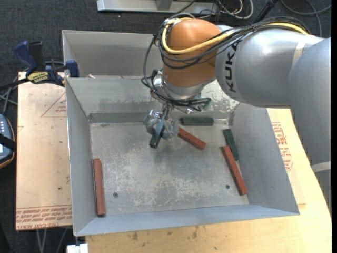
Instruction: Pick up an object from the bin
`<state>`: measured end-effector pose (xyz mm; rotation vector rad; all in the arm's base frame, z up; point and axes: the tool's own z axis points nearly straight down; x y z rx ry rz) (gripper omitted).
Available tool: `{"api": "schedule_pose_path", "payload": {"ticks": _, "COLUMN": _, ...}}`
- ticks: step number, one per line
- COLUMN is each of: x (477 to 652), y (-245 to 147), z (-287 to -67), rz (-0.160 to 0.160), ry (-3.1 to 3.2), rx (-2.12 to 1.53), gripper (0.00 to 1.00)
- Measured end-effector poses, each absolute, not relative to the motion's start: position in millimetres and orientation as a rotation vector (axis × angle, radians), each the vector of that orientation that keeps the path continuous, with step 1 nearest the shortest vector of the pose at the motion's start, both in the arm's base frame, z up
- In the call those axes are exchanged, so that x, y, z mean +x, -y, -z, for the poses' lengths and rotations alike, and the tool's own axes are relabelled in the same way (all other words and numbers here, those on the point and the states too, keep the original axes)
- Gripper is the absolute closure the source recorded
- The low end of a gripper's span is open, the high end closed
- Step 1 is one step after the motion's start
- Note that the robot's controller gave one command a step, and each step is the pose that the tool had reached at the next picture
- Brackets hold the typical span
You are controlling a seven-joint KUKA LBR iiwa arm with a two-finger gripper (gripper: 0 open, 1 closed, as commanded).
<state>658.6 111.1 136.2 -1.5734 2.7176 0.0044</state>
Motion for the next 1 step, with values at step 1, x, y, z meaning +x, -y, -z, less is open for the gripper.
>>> {"api": "schedule_pose_path", "payload": {"ticks": 1, "x": 662.6, "y": -112.9, "z": -178.6, "rz": 0.001, "ry": -2.713, "rx": -1.566, "gripper": 1.0}}
